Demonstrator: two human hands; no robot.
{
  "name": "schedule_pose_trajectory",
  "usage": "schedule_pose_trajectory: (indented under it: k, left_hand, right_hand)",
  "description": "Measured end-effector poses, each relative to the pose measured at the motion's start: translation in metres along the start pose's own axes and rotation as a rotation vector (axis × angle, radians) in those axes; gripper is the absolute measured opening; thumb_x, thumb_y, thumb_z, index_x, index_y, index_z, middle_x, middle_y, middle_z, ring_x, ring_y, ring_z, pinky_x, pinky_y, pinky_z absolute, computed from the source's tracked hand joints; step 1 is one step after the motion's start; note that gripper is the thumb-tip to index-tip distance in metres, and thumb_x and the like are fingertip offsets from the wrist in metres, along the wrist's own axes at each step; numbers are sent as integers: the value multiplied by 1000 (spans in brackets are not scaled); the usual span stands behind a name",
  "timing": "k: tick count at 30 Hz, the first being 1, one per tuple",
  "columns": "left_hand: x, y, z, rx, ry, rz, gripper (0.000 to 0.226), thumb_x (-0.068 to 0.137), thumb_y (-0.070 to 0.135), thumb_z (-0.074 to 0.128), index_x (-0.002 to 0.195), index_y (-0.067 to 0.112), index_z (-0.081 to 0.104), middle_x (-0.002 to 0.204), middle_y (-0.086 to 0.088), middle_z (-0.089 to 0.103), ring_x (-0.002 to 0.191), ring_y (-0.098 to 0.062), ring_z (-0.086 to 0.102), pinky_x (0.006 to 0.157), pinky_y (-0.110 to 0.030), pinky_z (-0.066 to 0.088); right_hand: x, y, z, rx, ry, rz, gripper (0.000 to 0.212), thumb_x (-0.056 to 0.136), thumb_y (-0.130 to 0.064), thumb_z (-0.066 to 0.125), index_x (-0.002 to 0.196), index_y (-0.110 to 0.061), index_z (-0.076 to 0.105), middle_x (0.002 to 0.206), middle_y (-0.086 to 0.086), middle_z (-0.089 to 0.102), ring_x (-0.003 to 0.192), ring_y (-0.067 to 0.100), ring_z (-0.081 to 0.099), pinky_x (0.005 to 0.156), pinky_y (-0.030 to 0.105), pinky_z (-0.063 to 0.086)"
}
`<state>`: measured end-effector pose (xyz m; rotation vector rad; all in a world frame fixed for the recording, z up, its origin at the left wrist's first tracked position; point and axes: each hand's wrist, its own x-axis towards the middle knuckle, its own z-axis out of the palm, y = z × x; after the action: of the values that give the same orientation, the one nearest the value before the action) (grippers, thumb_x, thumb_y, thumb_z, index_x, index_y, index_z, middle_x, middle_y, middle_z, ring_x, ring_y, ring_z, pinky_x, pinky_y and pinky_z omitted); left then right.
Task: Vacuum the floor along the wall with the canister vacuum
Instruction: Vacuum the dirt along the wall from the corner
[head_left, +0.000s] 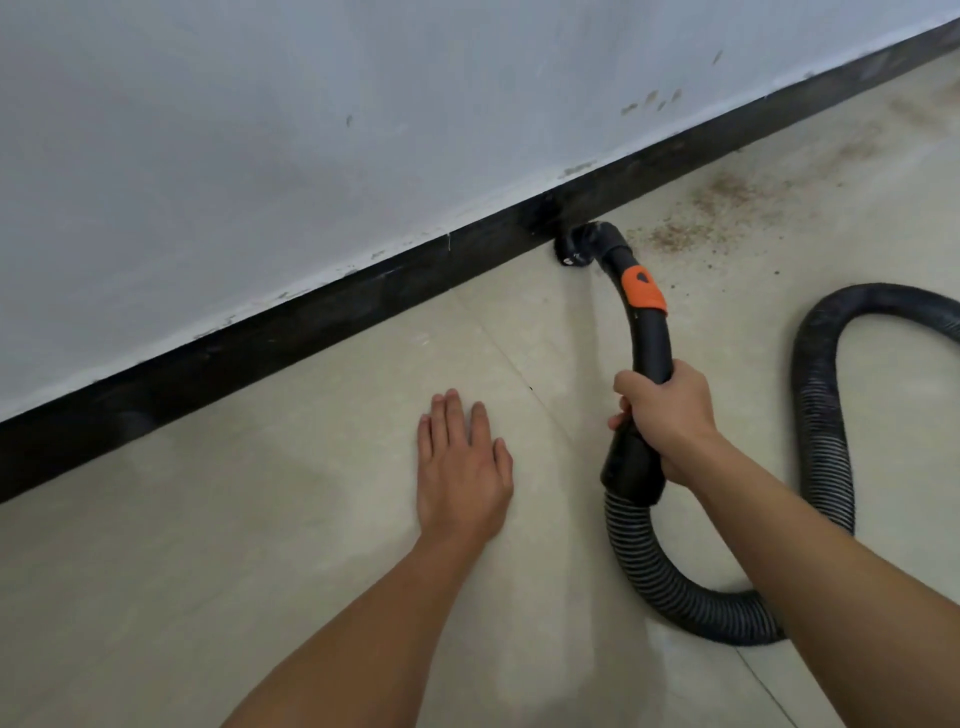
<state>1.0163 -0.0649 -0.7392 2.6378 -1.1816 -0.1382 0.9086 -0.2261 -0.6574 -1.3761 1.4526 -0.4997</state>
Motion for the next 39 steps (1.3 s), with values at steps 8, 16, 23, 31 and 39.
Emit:
schedule_pose_trajectory:
  k: [8, 16, 23, 31, 39]
  left_hand:
    - [1, -2, -1, 23, -16, -10, 56, 99, 38, 29, 148, 12, 32, 157, -18, 22, 147, -30, 14, 120, -42, 7]
    - [-1, -5, -5, 9, -24, -3, 55, 100, 37, 31, 148, 12, 33, 157, -17, 22, 147, -29, 14, 120, -41, 9]
    - [0, -1, -7, 27, -35, -13, 53, 99, 33, 35, 146, 9, 37, 155, -20, 25, 145, -31, 16, 119, -42, 10]
    - [46, 31, -10, 8, -60, -6, 46, 96, 24, 41, 138, 5, 41, 152, -22, 26, 141, -35, 20, 117, -45, 14]
    - [119, 53, 0, -86, 1, -191, 51, 97, 23, 40, 143, 2, 32, 153, -22, 24, 142, -34, 19, 116, -44, 15]
  right_hand:
    - [-23, -1, 4, -75, -168, 2, 18, 81, -9, 65, 96, -9, 55, 66, 10, 60, 44, 20, 62, 48, 28, 50]
    - [-101, 55, -89, -352, -143, -59, 16, 76, -13, 67, 85, -15, 54, 57, 11, 63, 44, 23, 65, 43, 28, 47]
    - [-128, 105, -196, -303, 126, 58, 11, 80, -1, 69, 80, -4, 58, 49, 15, 63, 40, 24, 62, 48, 35, 49]
    - [-86, 95, -172, -152, 33, 25, 14, 76, -9, 68, 85, -11, 57, 53, 10, 63, 46, 27, 65, 47, 36, 49]
    - [-43, 77, -142, -25, 49, 33, 16, 77, -13, 67, 89, -10, 56, 53, 5, 61, 46, 25, 65, 44, 33, 50]
